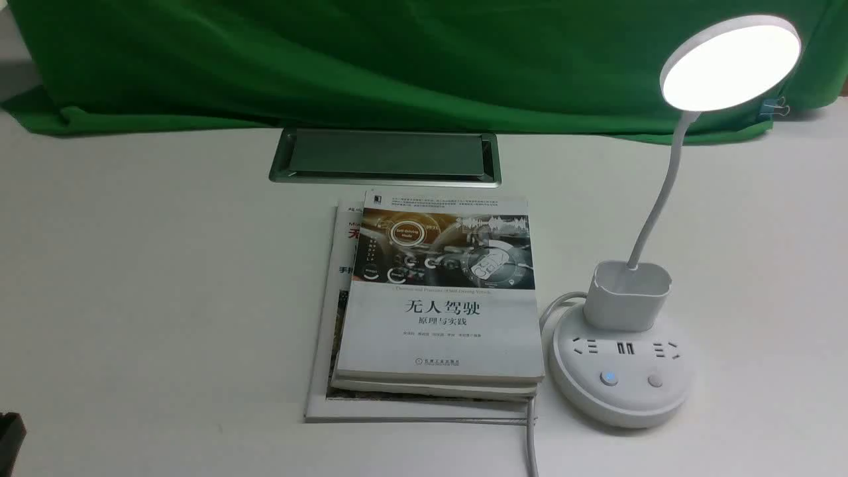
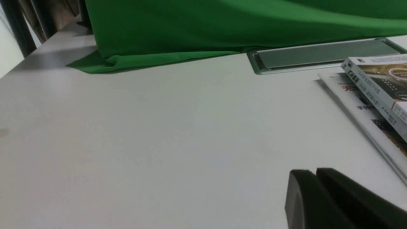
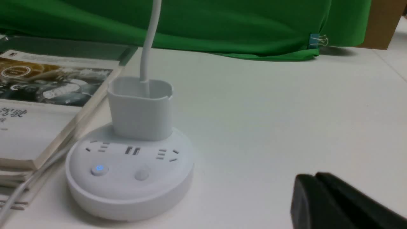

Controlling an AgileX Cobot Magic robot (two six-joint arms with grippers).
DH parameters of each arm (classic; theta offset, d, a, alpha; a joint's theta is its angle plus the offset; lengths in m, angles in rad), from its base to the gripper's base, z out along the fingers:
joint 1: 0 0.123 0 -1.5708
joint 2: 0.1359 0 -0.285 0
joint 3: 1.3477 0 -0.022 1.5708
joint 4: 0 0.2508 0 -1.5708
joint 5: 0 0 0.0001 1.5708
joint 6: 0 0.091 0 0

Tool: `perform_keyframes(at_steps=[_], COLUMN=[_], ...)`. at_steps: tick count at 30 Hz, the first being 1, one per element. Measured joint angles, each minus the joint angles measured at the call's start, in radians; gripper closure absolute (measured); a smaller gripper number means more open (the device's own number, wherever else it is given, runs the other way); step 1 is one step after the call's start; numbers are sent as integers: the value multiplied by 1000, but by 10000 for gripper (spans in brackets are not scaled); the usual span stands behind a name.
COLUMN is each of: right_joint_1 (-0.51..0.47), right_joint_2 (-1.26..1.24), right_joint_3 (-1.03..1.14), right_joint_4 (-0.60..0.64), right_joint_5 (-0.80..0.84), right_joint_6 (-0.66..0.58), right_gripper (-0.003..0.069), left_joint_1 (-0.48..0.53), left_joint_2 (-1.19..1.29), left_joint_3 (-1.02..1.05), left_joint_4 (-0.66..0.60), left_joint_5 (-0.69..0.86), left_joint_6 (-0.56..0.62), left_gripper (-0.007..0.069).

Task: Turn off the desk lamp on the white desktop by hand.
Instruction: 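Press the power button on the lamp base to turn the lamp off with the right gripper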

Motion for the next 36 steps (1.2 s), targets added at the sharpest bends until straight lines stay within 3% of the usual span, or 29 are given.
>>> perform_keyframes(at_steps=[29,31,36], right_joint_1=[0,0,-1], right_joint_2=[0,0,0], right_joint_3=[0,0,0], right_joint_4=[0,14,84], right_joint_5=[-1,-23,-174], right_joint_6=[0,28,329], right_gripper=[603,603,603], left_joint_1=[0,0,0], left_joint_2=[0,0,0], left_joint_3=[0,0,0], left_joint_4=[0,0,0], left_joint_5=[0,0,0], left_joint_6=[1,1,1], left_gripper=[605,605,605])
